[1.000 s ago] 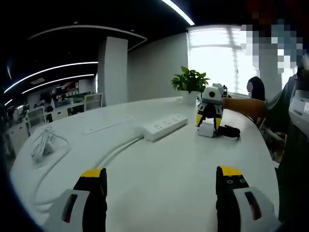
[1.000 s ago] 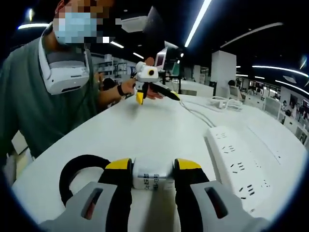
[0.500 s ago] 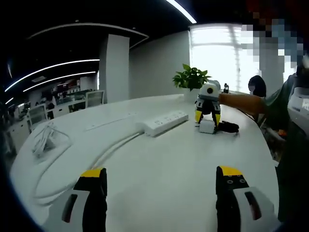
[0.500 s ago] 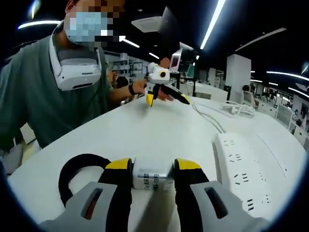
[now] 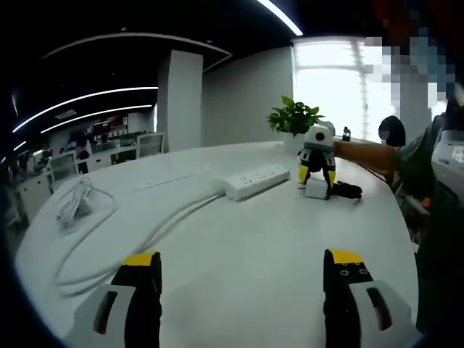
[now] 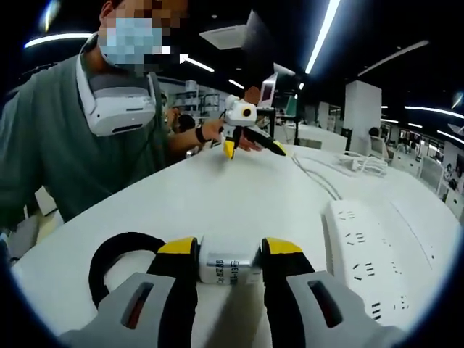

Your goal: Straighten the power strip on the desk, plug the charger into it

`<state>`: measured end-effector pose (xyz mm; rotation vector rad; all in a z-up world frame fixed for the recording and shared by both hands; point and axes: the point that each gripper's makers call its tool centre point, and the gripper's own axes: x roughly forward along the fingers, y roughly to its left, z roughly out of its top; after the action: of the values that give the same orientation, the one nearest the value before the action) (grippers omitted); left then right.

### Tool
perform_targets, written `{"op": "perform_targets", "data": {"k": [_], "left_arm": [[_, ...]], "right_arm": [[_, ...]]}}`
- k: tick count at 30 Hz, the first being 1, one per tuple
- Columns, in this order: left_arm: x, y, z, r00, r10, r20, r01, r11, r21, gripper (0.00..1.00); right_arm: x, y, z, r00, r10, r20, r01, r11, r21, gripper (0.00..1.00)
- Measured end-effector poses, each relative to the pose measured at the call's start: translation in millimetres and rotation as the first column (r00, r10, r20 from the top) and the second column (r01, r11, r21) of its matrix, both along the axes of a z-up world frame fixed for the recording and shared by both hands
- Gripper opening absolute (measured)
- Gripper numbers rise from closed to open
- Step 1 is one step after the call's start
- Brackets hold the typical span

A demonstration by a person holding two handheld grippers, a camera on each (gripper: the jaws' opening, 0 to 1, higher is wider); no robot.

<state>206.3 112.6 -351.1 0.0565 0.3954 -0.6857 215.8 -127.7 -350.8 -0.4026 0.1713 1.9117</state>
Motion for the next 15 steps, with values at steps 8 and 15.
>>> {"op": "perform_targets", "data": {"k": [8,15], "left_arm": [[-2.7,-1.1,-0.3,1.000,-0.010,-0.005,0.010,1.000,0.004,0.95],[-2.3,-2.9,2.9,1.000,-0.023,0.010,0.023,1.000,-0.001,0.95]], "right_arm": [[5.6,-1.9,7.6,0.998,-0.056,0.012,0.056,0.998,0.004,0.52],[11.7,-2.7,37.0,0.973,-0.229,-0.016,0.229,0.962,0.145,0.54]]}}
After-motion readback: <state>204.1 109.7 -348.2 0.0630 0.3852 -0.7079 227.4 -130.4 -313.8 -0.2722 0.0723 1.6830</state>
